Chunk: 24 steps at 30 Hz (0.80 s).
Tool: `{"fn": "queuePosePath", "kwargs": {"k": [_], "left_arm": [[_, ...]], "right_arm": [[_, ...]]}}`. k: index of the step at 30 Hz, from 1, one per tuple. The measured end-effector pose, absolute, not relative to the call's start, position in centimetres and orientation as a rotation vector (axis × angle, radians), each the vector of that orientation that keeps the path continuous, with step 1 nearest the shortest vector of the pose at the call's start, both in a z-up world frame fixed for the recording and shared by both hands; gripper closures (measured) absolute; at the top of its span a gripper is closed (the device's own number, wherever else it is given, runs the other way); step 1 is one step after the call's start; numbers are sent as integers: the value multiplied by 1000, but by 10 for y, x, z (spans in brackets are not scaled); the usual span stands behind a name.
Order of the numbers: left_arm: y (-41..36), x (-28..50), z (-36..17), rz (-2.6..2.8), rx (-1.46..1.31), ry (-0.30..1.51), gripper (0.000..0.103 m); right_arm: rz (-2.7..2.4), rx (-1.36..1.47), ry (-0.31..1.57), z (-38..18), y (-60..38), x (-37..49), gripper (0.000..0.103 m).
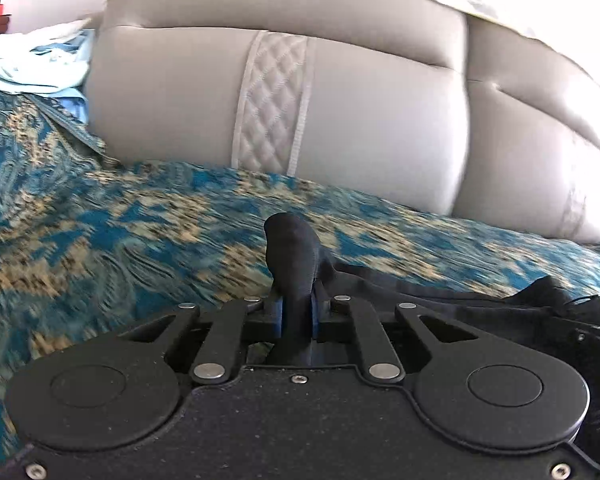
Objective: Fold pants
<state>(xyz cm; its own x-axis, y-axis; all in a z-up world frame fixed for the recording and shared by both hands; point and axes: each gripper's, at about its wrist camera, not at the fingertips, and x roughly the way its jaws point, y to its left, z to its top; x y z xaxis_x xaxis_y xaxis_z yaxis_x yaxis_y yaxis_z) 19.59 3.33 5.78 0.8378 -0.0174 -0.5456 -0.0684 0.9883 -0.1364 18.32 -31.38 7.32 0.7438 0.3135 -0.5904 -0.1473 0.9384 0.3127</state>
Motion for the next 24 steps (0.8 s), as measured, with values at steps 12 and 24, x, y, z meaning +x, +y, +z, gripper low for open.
{"fn": "queuePosePath", "kwargs": {"k": [12, 24], "left_arm": [[50, 291, 65, 188, -46, 565, 91], [49, 328, 22, 237, 4, 659, 78]], "right_arm": [[245, 328, 665, 73, -255, 267, 66], [182, 256, 690, 48, -243, 289, 33]]}}
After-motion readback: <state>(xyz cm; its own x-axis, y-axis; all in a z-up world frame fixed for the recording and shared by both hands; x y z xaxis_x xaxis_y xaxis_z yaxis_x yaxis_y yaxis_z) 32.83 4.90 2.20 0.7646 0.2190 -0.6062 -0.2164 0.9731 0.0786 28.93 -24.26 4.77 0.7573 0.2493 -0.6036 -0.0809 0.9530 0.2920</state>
